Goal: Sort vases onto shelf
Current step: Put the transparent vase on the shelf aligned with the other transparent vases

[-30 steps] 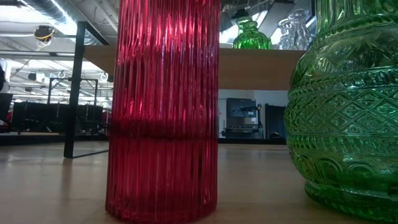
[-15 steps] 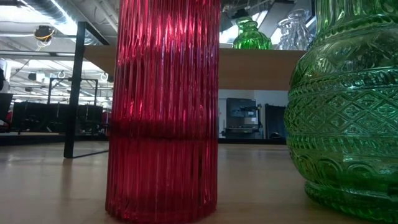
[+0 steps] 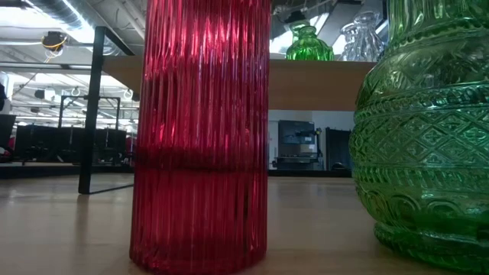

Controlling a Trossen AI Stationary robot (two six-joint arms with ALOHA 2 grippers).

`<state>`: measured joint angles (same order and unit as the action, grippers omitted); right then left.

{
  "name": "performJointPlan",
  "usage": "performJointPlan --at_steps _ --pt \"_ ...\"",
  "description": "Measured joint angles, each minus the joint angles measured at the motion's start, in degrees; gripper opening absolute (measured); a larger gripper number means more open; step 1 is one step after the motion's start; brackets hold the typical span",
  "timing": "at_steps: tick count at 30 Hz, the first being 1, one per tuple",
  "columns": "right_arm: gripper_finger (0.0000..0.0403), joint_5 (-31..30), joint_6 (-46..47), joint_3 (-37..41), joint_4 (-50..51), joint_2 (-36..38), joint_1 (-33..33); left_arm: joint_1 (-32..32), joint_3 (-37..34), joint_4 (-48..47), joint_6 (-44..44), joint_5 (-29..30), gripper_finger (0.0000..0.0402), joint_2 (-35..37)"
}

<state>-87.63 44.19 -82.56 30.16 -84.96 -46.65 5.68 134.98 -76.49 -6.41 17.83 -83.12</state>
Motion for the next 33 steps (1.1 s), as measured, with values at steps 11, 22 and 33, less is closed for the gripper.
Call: performJointPlan --at_steps 11,22,33 --pt "0.0106 -0.5 4.6 7.3 -4.7 -5.0 0.0 0.0 0.0 0.8 0.6 -0.2 0.0116 0.0" --pt "0.0106 -0.5 11.2 15.0 -3.7 -5.3 -0.6 0.0 0.0 0.8 2.2 1.2 0.0116 -0.2" --pt "0.0105 -0.4 17.1 17.4 5.1 -5.3 -0.6 0.0 0.0 1.4 2.6 0.6 0.0116 -2.3"
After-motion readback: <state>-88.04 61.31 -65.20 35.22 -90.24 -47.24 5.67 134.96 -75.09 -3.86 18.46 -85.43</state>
